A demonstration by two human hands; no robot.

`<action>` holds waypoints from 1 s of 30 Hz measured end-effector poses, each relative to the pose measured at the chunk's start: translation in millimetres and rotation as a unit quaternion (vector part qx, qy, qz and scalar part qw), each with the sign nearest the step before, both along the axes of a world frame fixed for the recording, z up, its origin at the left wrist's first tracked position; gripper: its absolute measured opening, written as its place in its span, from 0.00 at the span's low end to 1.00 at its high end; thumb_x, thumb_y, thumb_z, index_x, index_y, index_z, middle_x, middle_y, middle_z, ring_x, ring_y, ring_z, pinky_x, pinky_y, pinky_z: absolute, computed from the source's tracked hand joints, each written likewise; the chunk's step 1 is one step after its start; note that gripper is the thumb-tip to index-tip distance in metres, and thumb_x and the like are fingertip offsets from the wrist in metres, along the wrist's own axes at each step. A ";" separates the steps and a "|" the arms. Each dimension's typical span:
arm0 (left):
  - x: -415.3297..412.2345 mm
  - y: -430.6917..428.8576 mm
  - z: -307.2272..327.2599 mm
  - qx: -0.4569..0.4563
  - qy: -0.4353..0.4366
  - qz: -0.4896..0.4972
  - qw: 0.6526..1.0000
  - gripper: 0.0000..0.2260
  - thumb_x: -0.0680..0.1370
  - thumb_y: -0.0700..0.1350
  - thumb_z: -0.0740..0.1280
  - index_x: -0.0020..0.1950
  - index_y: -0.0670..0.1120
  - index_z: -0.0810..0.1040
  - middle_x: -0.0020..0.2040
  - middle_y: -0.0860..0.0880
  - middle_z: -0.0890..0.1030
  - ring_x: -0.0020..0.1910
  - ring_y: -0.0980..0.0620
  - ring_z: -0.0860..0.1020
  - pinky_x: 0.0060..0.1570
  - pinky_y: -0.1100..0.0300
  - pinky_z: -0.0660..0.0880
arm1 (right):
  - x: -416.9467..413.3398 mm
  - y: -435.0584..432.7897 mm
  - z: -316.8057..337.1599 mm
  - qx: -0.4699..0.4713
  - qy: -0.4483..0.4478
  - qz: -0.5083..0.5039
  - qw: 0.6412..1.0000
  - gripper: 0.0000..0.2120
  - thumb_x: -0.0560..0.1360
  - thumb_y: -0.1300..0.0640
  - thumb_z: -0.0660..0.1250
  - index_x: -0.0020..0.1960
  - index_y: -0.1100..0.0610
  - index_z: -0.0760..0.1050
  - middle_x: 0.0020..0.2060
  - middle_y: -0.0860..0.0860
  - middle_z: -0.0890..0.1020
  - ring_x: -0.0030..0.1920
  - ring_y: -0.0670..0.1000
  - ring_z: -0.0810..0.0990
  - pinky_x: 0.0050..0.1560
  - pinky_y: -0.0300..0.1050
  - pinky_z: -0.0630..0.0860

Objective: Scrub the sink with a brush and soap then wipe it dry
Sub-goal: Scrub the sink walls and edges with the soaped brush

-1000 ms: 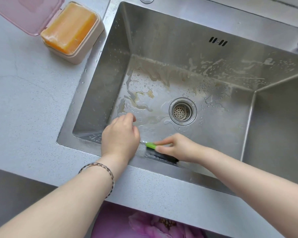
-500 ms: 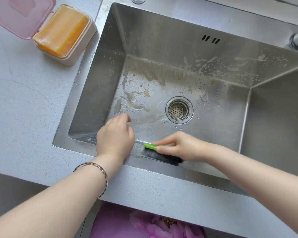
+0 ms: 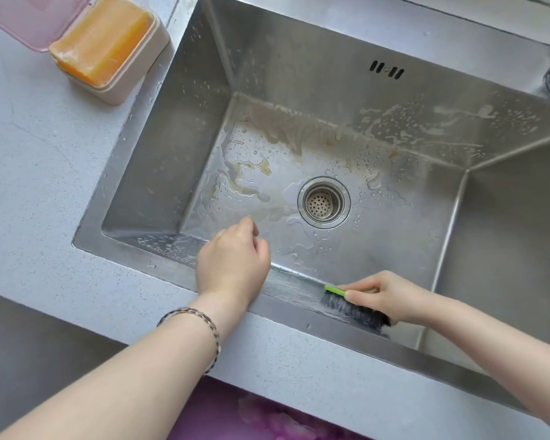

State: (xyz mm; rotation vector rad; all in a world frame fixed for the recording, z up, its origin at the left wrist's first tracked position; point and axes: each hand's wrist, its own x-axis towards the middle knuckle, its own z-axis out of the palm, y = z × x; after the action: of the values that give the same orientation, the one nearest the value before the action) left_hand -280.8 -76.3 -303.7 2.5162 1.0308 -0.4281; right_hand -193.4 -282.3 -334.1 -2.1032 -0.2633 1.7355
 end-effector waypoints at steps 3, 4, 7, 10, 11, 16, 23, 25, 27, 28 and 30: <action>0.3 -1.5 -0.5 0.003 -0.001 -0.003 1.000 0.08 0.77 0.46 0.57 0.51 0.47 0.73 0.48 0.49 0.80 0.49 0.45 0.75 0.41 0.58 0.65 | -6.7 19.9 -27.9 -0.001 -0.037 0.003 0.999 0.13 0.77 0.52 0.64 0.59 0.51 0.80 0.34 0.43 0.81 0.27 0.42 0.72 0.30 0.33 0.70; 0.0 -1.8 -1.0 0.005 0.000 -0.001 1.000 0.08 0.77 0.46 0.57 0.51 0.48 0.73 0.48 0.49 0.80 0.49 0.46 0.75 0.41 0.58 0.64 | -10.7 32.1 -33.3 0.029 -0.033 -0.001 0.999 0.13 0.77 0.51 0.65 0.59 0.51 0.80 0.43 0.47 0.84 0.35 0.42 0.78 0.38 0.34 0.73; -0.5 -1.2 -2.2 0.008 -0.004 0.000 1.000 0.08 0.77 0.46 0.56 0.51 0.48 0.73 0.47 0.49 0.80 0.48 0.45 0.76 0.41 0.57 0.65 | -9.3 40.2 -15.6 0.089 -0.011 -0.004 0.996 0.12 0.77 0.52 0.65 0.60 0.47 0.78 0.41 0.39 0.83 0.36 0.35 0.77 0.39 0.25 0.70; -0.1 -1.1 -2.5 0.000 -0.013 -0.002 1.000 0.08 0.77 0.46 0.57 0.51 0.48 0.73 0.46 0.49 0.80 0.47 0.45 0.76 0.42 0.56 0.67 | -0.3 0.0 -14.1 0.027 0.010 -0.009 1.000 0.11 0.77 0.52 0.64 0.59 0.48 0.79 0.18 0.39 0.69 0.23 0.44 0.64 0.26 0.30 0.63; 0.1 -1.5 -3.0 -0.002 -0.013 -0.003 1.000 0.08 0.77 0.47 0.57 0.51 0.48 0.73 0.46 0.49 0.80 0.47 0.45 0.76 0.43 0.56 0.68 | 1.2 -5.8 -23.6 -0.011 0.003 -0.004 1.000 0.12 0.77 0.52 0.64 0.59 0.49 0.79 0.17 0.41 0.67 0.24 0.45 0.62 0.25 0.33 0.63; -0.5 -1.1 -4.6 -0.004 -0.012 -0.002 1.000 0.08 0.77 0.47 0.57 0.52 0.48 0.72 0.46 0.50 0.80 0.48 0.46 0.76 0.43 0.56 0.68 | -14.8 58.6 -64.9 0.070 -0.018 -0.024 0.997 0.12 0.77 0.54 0.65 0.60 0.51 0.79 0.32 0.42 0.81 0.29 0.40 0.69 0.32 0.34 0.66; -0.2 -0.1 -5.3 -0.008 -0.014 -0.012 1.000 0.07 0.77 0.48 0.56 0.51 0.49 0.72 0.46 0.51 0.80 0.48 0.48 0.76 0.40 0.58 0.65 | -0.7 0.3 -70.1 0.010 -0.035 -0.001 0.999 0.11 0.77 0.55 0.66 0.57 0.45 0.77 0.40 0.41 0.84 0.35 0.34 0.74 0.37 0.25 0.68; 0.1 -0.2 -5.2 -0.006 -0.010 -0.013 1.000 0.07 0.77 0.48 0.56 0.51 0.49 0.72 0.47 0.51 0.80 0.49 0.48 0.76 0.41 0.57 0.65 | -6.1 39.3 -89.7 0.061 -0.040 0.015 0.997 0.12 0.77 0.53 0.66 0.60 0.49 0.78 0.43 0.45 0.83 0.36 0.34 0.74 0.38 0.30 0.69; 0.4 -0.5 -5.5 -0.001 -0.004 -0.014 1.000 0.08 0.77 0.48 0.56 0.52 0.49 0.71 0.48 0.51 0.80 0.50 0.48 0.76 0.41 0.57 0.65 | -16.4 84.0 -99.9 0.102 -0.036 0.029 0.994 0.13 0.76 0.52 0.66 0.60 0.50 0.79 0.43 0.49 0.82 0.41 0.41 0.73 0.42 0.36 0.68; 0.5 -0.3 -5.7 0.001 -0.003 -0.014 1.000 0.08 0.77 0.48 0.56 0.52 0.50 0.71 0.48 0.51 0.80 0.50 0.48 0.76 0.41 0.57 0.64 | -18.7 91.5 -101.9 0.109 -0.037 0.022 0.993 0.14 0.76 0.51 0.66 0.60 0.50 0.79 0.41 0.49 0.80 0.42 0.43 0.72 0.43 0.37 0.67; 1.3 0.2 -6.2 -0.001 -0.002 -0.015 1.000 0.08 0.77 0.49 0.56 0.52 0.50 0.71 0.47 0.52 0.80 0.49 0.48 0.76 0.41 0.58 0.64 | -12.4 71.1 -98.2 0.094 -0.045 0.011 0.994 0.14 0.77 0.52 0.65 0.62 0.50 0.78 0.41 0.45 0.78 0.41 0.42 0.73 0.44 0.36 0.67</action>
State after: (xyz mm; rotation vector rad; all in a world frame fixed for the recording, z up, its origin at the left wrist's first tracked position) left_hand -279.5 -76.1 -309.8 2.5335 0.9917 -0.4308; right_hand -205.8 -211.2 -432.2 -2.0497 -0.4593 1.5642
